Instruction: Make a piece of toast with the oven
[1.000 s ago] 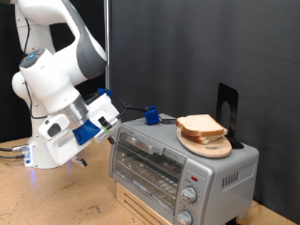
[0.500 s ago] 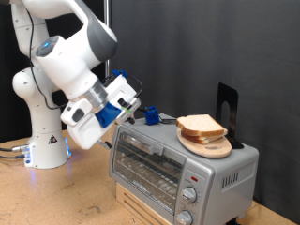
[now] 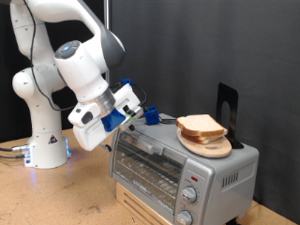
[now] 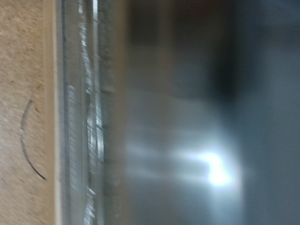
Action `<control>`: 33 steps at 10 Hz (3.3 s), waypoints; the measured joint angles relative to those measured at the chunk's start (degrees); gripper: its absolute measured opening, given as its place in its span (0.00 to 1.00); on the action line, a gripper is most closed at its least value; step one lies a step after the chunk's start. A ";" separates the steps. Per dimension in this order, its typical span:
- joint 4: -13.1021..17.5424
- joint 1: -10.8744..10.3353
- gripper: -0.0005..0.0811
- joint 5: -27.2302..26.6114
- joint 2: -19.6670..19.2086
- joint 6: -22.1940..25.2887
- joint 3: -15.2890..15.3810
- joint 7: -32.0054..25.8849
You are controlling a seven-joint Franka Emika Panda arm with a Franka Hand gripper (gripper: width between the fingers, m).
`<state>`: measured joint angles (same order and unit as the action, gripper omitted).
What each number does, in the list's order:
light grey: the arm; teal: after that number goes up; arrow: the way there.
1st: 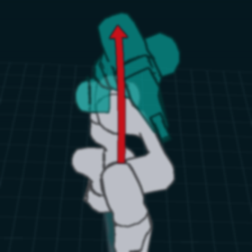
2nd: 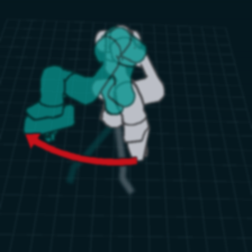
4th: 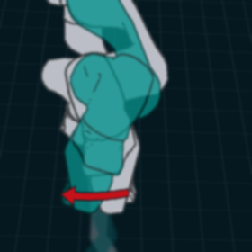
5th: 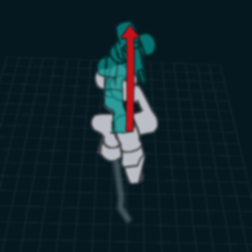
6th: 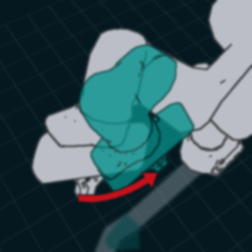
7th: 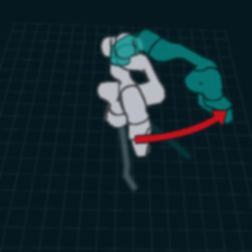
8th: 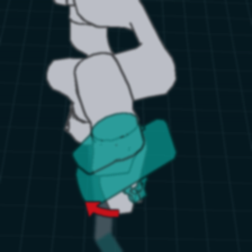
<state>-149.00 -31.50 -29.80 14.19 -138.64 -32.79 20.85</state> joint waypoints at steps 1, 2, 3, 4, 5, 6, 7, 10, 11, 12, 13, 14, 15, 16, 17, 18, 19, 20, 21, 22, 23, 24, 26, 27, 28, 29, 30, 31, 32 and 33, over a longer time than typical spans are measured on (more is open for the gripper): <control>-0.97 0.52 0.99 1.12 0.24 -0.91 0.04 0.00; -2.05 1.54 0.99 2.67 0.13 -2.16 -0.01 0.11; -2.84 2.85 0.99 4.09 -0.24 -3.50 -0.19 0.21; -3.23 4.11 0.99 4.86 -0.92 -4.65 -0.51 0.21; -3.25 5.09 0.99 5.33 -1.81 -5.80 -1.05 0.15; -3.16 5.79 0.99 5.40 -2.85 -6.58 -1.75 -0.59; -3.01 6.21 0.99 5.39 -3.70 -6.79 -2.51 -1.65; -1.97 5.97 0.99 1.37 -3.99 -3.91 -4.02 -6.12; -0.48 5.61 0.99 -1.78 -2.93 -0.05 -4.18 -7.56; 0.94 5.39 0.99 -4.61 -1.32 3.52 -4.24 -8.72; 1.90 5.27 0.99 -5.83 0.35 5.69 -4.06 -8.86; 2.39 5.19 0.99 -5.82 1.88 6.47 -3.24 -7.89; 2.48 5.19 0.99 -5.12 3.13 6.51 -1.74 -6.23; 2.32 5.22 0.99 -3.94 3.83 6.21 -0.22 -4.58; 1.91 5.25 0.99 -2.78 3.97 5.11 1.22 -2.73; 1.41 5.24 0.99 -2.17 3.91 3.80 2.54 -1.08; 0.93 5.23 0.99 -1.92 3.77 2.60 3.51 -0.15; 0.53 5.24 0.99 -1.58 3.55 1.79 4.00 0.37; 0.08 5.31 0.99 -0.73 3.34 1.14 4.21 1.17; -0.33 5.53 0.99 0.37 3.01 0.58 4.22 1.90; -0.66 6.00 0.99 1.29 2.35 -0.30 4.22 2.25; -0.93 6.40 0.99 1.56 1.81 -1.35 4.21 2.32; -0.99 7.50 0.99 1.75 0.98 -3.21 3.99 2.43; -0.79 7.86 0.99 1.75 0.08 -3.96 3.65 2.40; -0.49 8.14 0.99 1.75 -0.44 -3.99 3.12 1.96; -0.31 8.53 0.99 1.92 -0.84 -4.01 2.58 1.29; -0.24 8.98 0.99 2.58 -1.18 -4.15 2.05 0.59; -0.23 9.43 0.99 3.44 -1.60 -4.45 1.46 -0.29; -0.28 9.96 0.99 4.30 -2.09 -4.55 0.88 -1.40; -0.42 10.39 0.99 5.07 -2.63 -4.68 0.27 -2.21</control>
<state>-149.42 -21.11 -24.73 11.56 -143.32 -32.52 18.64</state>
